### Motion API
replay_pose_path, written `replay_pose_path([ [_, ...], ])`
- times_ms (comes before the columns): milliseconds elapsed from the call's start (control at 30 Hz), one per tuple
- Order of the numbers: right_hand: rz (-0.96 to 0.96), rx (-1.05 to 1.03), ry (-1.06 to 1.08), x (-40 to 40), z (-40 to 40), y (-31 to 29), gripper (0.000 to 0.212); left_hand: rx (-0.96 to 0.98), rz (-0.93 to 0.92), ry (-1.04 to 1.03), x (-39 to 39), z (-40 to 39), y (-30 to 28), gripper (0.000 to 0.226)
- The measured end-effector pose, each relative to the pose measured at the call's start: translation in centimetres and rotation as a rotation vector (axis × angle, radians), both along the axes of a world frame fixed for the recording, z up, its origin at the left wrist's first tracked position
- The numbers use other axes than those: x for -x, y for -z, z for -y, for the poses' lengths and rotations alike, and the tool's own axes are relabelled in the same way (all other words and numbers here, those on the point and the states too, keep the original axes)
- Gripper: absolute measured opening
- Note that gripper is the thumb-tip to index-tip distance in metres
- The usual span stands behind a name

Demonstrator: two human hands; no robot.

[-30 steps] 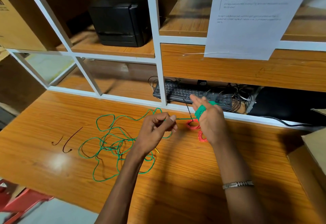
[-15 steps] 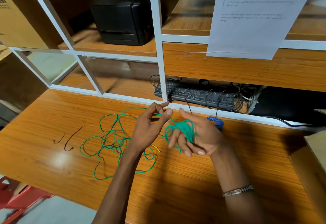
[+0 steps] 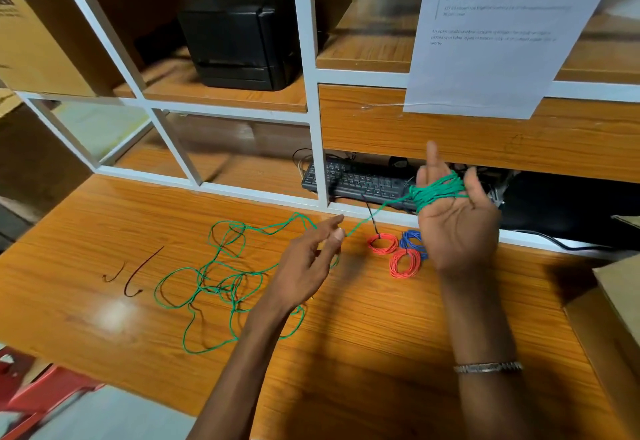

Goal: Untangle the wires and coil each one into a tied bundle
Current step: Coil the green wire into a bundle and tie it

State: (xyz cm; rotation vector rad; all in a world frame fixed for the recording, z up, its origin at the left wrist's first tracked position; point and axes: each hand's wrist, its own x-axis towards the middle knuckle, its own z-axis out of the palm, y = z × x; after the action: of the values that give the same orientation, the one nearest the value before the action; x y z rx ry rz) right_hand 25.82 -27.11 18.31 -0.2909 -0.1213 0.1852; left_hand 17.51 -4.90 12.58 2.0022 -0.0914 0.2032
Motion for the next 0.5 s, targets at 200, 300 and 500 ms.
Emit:
replay_pose_path([
  [200, 0.005, 1.044, 0.178, -0.7, -2.3, 3.9, 0.032, -0.123, 0.169, 0.213, -0.1, 2.2, -2.1, 0.021],
  [300, -0.002, 1.465, -0.105, 0.0, -3.0, 4.7, 0.05, -0.095, 0.216, 0.127, -0.5, 2.3, -2.2, 0.021],
  [500, 0.185, 1.479, -0.642, 2.8, -4.0, 2.8, 0.085, -0.038, 0.179, -0.053, -1.1, 0.3, -1.6, 0.021],
])
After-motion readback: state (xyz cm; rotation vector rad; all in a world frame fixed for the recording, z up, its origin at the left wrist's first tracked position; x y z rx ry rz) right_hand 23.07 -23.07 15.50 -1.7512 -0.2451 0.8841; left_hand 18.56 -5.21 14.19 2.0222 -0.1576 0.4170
